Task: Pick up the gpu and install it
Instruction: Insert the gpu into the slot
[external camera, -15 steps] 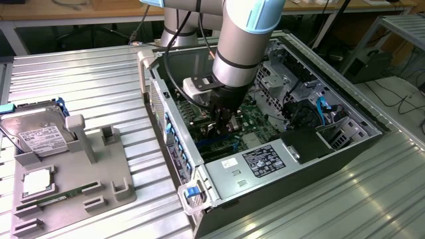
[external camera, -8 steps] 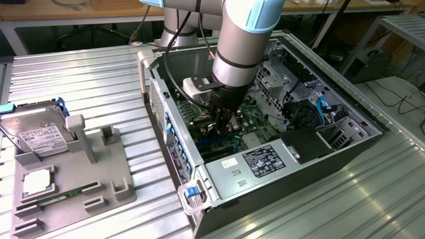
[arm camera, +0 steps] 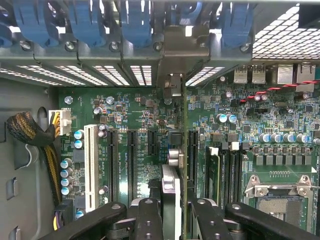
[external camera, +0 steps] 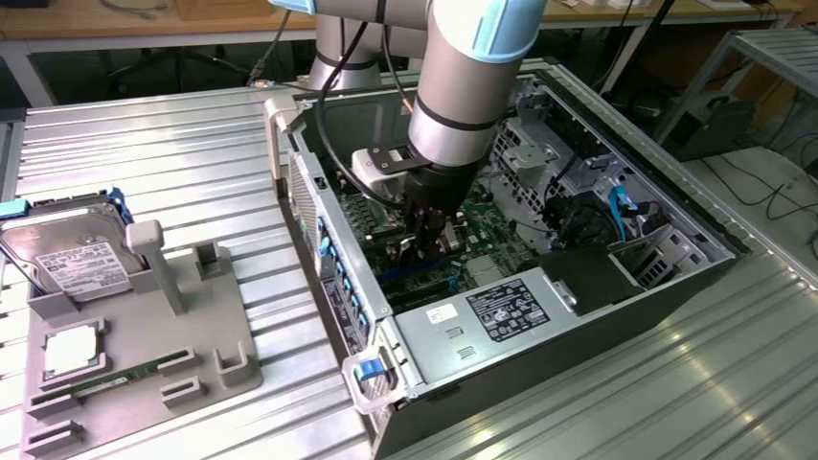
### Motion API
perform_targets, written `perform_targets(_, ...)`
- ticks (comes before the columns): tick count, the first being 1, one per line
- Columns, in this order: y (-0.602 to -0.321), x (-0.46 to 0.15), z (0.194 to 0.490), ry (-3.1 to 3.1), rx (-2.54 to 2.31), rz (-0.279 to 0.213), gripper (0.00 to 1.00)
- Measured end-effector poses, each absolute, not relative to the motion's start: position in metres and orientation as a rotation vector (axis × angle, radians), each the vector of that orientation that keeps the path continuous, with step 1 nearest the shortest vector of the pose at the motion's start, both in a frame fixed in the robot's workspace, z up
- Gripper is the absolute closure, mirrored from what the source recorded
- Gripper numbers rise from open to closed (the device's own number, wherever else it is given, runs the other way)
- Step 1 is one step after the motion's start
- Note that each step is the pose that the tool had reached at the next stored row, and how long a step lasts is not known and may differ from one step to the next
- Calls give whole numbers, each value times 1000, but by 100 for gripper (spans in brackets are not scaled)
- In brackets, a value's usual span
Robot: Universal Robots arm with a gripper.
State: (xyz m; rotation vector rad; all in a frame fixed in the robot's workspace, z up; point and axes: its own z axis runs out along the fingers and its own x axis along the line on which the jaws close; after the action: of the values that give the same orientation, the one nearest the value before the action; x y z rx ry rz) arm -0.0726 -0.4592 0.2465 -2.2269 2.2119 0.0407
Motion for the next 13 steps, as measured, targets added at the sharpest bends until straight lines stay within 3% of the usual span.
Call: perform_targets(13, -459, -73, 243, 2212, -2227, 41, 72)
